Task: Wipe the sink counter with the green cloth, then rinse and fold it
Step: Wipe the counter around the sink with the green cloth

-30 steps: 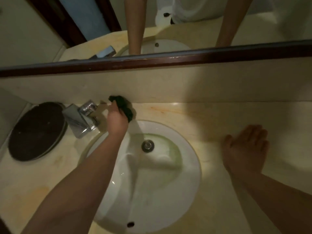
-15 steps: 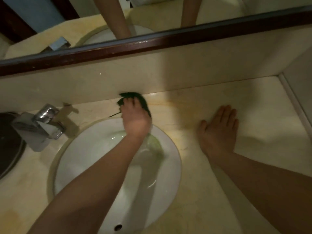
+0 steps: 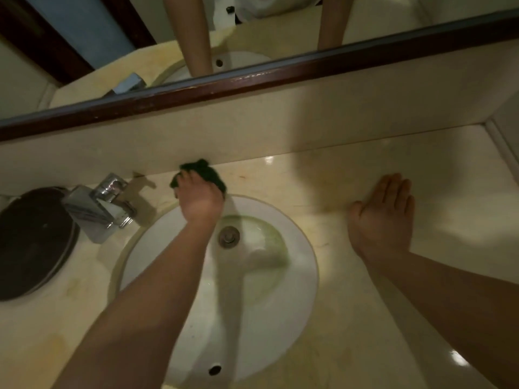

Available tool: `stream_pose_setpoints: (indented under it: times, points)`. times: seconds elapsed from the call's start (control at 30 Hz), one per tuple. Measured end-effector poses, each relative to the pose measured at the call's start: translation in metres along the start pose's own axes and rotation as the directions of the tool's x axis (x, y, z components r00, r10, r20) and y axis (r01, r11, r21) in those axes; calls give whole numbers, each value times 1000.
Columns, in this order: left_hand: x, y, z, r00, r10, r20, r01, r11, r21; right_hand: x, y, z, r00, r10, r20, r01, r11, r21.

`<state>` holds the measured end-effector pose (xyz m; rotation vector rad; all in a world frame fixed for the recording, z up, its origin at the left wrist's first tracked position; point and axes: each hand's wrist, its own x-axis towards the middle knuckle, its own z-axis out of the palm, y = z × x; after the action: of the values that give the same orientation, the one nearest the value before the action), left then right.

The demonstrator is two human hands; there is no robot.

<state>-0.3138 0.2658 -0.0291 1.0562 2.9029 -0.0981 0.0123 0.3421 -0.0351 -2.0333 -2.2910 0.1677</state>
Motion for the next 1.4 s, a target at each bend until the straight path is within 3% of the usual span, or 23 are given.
stream_pose_setpoints:
  times: [0.1, 0.17, 0.3, 0.4, 0.5, 0.7, 0.87, 0.93, 1.07, 1.27, 1.33, 1.4]
  points:
    - [7, 8, -4, 989, -149, 28, 150, 987, -58, 1, 1, 3, 1000, -2, 2, 2, 1000, -3]
    - [-4, 27, -4, 989, -149, 0, 148, 986, -73, 1, 2, 4, 1000, -6, 8, 6, 1000, -6]
    - [-50, 83, 1, 993, 112, -34, -115, 990, -85, 1, 2, 6, 1000, -20, 1, 20, 1000, -8]
    - [-101, 132, -1, 923, 383, -20, -380, 907, -182, 0, 4, 6, 999, -37, -25, 37, 999, -1]
    - [-113, 134, -9, 849, 529, 13, -507, 820, -266, 0, 4, 4, 999, -45, -14, 45, 999, 8]
    - [-49, 55, 2, 962, 267, -60, -274, 938, -212, 17, 61, -7, 953, -292, 76, 295, 955, -29]
    - [-43, 76, -3, 986, 164, -12, -164, 974, -157, 42, 106, -18, 987, -144, 76, 147, 988, -43]
    - [-53, 99, -4, 977, 211, -3, -209, 964, -162, 45, 103, -14, 989, -122, 79, 124, 992, -29]
    - [-75, 152, -8, 918, 397, 1, -391, 905, -166, 50, 102, -14, 990, -113, 88, 115, 993, -17]
    - [-120, 223, -10, 753, 658, -2, -649, 742, -168, 55, 104, -11, 985, -130, 111, 134, 991, -30]
    - [-153, 226, -9, 673, 739, 14, -722, 662, -202, 57, 105, -12, 982, -146, 117, 151, 988, -38]
    - [-195, 211, -8, 538, 841, 56, -804, 532, -265, 60, 106, -14, 977, -168, 132, 173, 985, -28]
